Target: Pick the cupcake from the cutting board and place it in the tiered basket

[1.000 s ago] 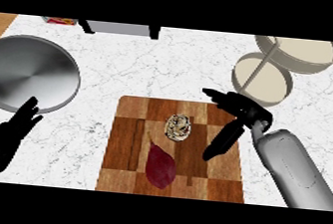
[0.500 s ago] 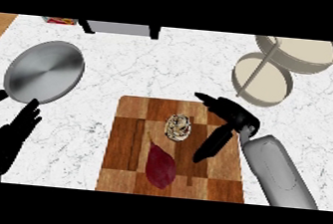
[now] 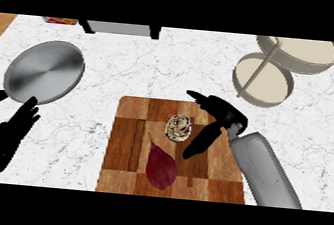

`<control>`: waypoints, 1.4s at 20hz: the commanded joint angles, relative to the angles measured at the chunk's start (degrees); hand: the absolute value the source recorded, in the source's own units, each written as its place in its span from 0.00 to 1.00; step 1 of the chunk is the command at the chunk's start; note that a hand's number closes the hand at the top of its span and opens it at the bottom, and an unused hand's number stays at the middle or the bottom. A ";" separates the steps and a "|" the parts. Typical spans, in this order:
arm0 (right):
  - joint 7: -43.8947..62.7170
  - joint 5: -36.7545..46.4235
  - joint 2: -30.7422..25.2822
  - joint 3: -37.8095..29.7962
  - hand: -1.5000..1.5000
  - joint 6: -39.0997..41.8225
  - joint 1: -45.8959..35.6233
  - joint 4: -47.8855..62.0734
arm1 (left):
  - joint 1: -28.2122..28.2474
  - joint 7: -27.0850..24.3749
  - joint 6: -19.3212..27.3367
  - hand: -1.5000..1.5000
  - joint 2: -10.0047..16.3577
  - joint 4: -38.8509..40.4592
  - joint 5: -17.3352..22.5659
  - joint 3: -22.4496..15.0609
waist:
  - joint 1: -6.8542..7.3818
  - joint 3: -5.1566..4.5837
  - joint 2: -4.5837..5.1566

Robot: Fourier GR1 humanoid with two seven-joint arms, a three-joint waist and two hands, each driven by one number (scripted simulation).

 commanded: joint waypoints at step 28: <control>-15.59 2.91 3.33 7.80 1.00 -17.72 0.69 7.13 | 2.21 2.22 -6.28 0.50 -1.48 -3.03 -1.59 6.63 | 0.02 -0.02 -0.04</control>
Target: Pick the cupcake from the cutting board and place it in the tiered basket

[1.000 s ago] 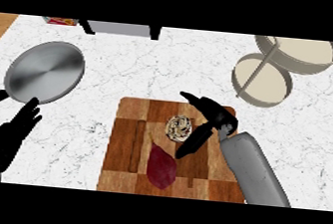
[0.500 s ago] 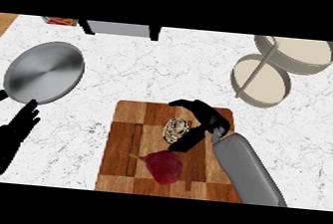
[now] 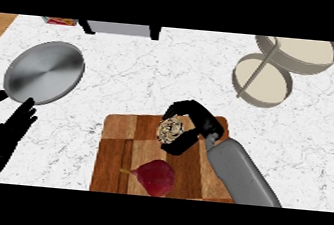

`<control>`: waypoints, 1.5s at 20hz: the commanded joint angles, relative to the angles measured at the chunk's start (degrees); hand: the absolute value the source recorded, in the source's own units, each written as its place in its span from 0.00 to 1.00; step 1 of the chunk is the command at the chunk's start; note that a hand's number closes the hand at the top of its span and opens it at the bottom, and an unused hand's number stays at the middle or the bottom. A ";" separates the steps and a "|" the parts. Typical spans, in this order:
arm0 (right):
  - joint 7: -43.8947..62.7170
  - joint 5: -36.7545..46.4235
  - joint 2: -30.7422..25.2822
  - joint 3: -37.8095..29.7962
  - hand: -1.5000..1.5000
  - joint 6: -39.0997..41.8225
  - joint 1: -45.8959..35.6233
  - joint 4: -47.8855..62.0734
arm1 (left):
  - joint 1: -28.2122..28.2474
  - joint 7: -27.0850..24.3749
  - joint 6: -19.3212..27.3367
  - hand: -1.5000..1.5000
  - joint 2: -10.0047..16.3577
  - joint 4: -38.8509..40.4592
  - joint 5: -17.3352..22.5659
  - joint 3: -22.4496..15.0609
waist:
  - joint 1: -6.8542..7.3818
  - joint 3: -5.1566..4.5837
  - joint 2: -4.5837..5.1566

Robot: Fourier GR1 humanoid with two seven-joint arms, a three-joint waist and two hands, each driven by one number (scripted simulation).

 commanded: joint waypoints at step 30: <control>65.55 50.68 0.76 -0.76 1.00 -25.59 -55.67 25.49 | -4.06 0.16 -0.43 0.50 -1.80 2.60 -2.19 -1.89 | 3.34 -0.14 0.51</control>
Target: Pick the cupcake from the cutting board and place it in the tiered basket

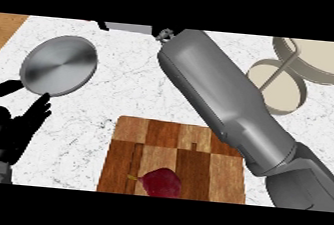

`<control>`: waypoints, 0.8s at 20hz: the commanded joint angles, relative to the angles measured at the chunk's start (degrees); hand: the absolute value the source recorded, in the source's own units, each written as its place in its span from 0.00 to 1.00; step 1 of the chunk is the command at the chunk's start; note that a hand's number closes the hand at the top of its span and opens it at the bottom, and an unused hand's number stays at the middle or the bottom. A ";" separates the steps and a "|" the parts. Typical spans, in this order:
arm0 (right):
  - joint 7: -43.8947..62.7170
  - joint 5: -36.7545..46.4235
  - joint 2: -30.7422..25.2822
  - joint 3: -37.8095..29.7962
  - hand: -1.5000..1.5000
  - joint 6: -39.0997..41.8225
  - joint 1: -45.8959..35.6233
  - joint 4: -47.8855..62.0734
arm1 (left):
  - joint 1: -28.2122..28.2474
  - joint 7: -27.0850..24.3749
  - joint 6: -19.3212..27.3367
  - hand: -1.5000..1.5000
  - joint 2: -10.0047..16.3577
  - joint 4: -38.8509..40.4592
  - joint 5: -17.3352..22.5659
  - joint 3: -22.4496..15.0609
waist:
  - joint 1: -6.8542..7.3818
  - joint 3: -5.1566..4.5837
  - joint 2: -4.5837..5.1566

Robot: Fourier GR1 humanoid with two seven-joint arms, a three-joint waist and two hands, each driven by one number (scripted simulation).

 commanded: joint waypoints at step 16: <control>1.16 9.68 -6.58 -13.41 1.00 -14.42 -8.66 15.63 | 1.31 -2.26 -0.12 0.50 -0.54 -0.07 0.67 1.33 | -1.55 0.29 1.00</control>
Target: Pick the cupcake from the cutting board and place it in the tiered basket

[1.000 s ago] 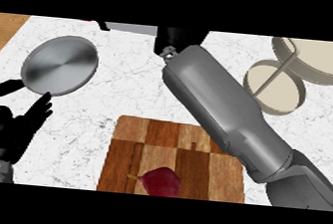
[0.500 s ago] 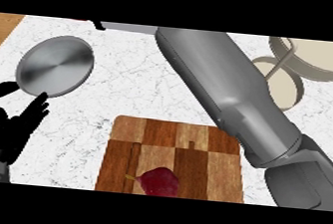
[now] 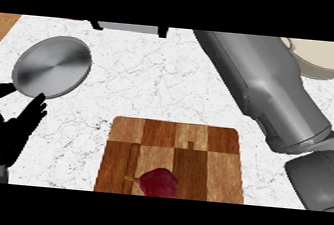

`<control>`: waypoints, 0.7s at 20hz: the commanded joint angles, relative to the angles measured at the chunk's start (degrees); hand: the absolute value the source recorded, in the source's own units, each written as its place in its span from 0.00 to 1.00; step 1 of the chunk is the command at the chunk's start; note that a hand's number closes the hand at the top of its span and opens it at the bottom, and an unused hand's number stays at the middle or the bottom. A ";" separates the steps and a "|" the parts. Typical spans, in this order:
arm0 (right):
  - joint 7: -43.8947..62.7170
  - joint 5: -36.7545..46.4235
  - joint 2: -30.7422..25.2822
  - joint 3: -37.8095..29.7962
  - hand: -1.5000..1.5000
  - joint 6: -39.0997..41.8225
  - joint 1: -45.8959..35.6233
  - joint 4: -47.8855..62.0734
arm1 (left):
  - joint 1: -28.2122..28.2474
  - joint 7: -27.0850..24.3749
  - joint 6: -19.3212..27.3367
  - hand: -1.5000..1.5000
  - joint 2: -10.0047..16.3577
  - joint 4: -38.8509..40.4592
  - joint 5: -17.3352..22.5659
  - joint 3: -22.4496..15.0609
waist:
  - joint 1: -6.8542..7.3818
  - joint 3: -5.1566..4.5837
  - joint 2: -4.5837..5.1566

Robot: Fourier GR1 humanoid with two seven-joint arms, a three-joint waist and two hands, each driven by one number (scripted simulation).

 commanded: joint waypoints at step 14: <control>-14.81 -7.09 -10.77 -15.36 1.00 -21.52 5.63 5.95 | 0.40 2.89 -1.80 0.50 0.89 -2.52 1.65 1.05 | 0.80 0.04 0.45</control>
